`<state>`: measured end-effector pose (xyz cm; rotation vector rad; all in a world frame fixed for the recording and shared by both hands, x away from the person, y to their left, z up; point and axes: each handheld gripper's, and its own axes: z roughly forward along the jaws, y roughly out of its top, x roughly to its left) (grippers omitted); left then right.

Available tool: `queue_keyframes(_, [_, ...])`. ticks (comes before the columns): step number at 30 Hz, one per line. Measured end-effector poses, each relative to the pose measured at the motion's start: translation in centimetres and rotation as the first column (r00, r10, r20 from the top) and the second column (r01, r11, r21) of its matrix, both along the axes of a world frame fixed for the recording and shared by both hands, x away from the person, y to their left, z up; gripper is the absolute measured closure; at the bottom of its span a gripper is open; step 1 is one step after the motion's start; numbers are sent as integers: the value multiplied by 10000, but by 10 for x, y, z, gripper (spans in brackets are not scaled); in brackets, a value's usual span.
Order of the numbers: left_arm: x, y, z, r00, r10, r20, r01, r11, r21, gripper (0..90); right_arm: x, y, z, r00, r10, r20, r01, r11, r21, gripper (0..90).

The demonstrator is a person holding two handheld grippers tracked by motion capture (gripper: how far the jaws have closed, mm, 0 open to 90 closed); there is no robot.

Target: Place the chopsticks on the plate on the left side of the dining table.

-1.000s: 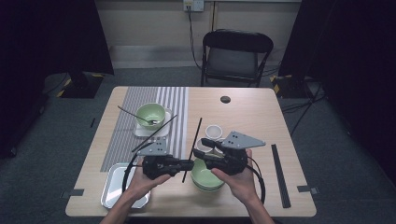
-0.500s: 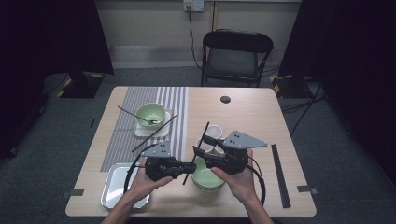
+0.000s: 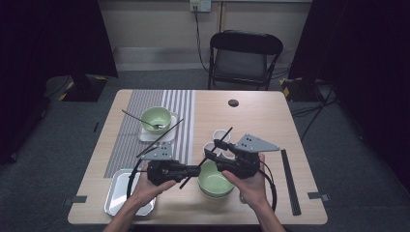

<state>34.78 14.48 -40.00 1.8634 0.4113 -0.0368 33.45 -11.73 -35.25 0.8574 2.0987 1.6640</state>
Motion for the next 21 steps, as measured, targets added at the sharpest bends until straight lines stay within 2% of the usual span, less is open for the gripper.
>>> queue_keyframes(9, [2,6,2,9999,113,-84,-115,9996,-268,858,2,-3,-3,9996,-276,47,277,9995,-122,504])
queue_keyframes(15, [2,7,0,9999,93,-75,-94,9998,-176,858,4,-6,-2,9990,-444,39,444,9990,-94,451])
queue_keyframes(21, [1,5,0,10000,-55,-55,55,9999,-107,858,4,-13,3,9978,-640,178,638,9979,88,445])
